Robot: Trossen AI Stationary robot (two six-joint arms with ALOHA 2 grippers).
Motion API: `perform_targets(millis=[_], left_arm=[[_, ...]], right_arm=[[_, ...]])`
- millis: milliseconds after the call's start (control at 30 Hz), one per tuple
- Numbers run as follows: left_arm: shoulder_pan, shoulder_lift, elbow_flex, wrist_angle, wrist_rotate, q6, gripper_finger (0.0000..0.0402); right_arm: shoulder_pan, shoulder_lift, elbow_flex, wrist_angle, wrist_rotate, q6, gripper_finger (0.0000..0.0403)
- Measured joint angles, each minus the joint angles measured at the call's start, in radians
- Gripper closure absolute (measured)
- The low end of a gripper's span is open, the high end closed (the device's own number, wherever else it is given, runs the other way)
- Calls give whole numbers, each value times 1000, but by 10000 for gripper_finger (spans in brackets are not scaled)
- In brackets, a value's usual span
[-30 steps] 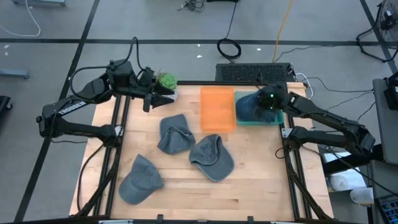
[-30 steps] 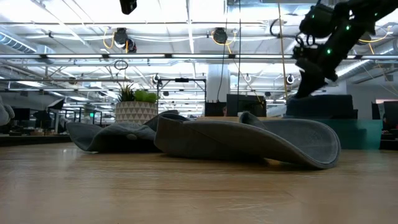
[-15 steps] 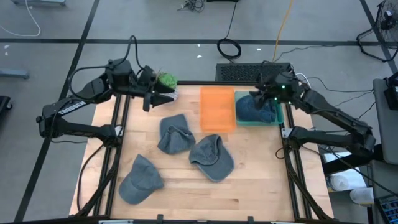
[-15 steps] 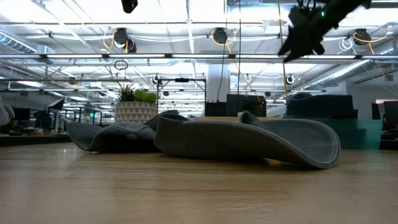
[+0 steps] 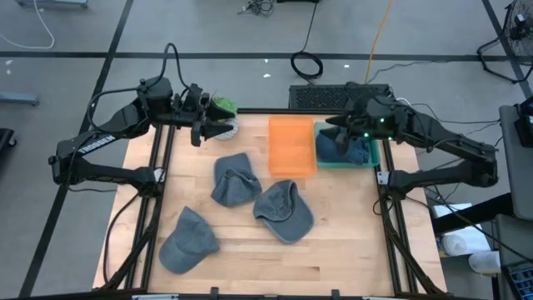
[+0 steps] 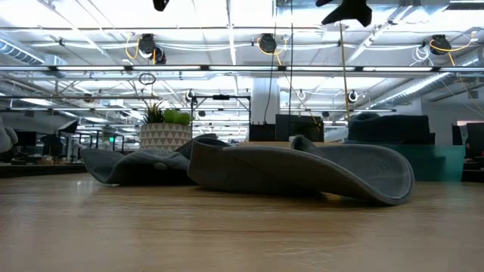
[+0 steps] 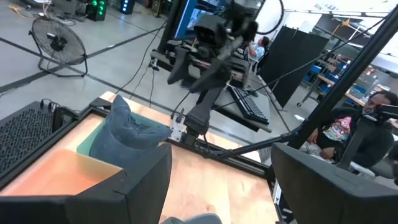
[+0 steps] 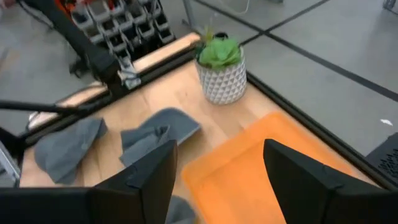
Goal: Pick & Place hat
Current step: Put the bottom right gray cap in the orange bin
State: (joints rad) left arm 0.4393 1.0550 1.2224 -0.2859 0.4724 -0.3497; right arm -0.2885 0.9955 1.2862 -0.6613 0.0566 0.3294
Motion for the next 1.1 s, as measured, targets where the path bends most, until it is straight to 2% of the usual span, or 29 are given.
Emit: perform_targets(millis=[200,567,933,1100], left_arm=[[0,0,0,-1,-1,-21,117],[0,0,0,-2,-1,-52,117],[0,0,0,-3,0,-55,117],[0,0,0,-3,1,-55,117]], right_arm=[[127,70,44,-57,100,15,174],[312,127,45,-112,97,169,174],[475,133,45,-159,97,324,174],[487,133,45,-162,172,311,174]])
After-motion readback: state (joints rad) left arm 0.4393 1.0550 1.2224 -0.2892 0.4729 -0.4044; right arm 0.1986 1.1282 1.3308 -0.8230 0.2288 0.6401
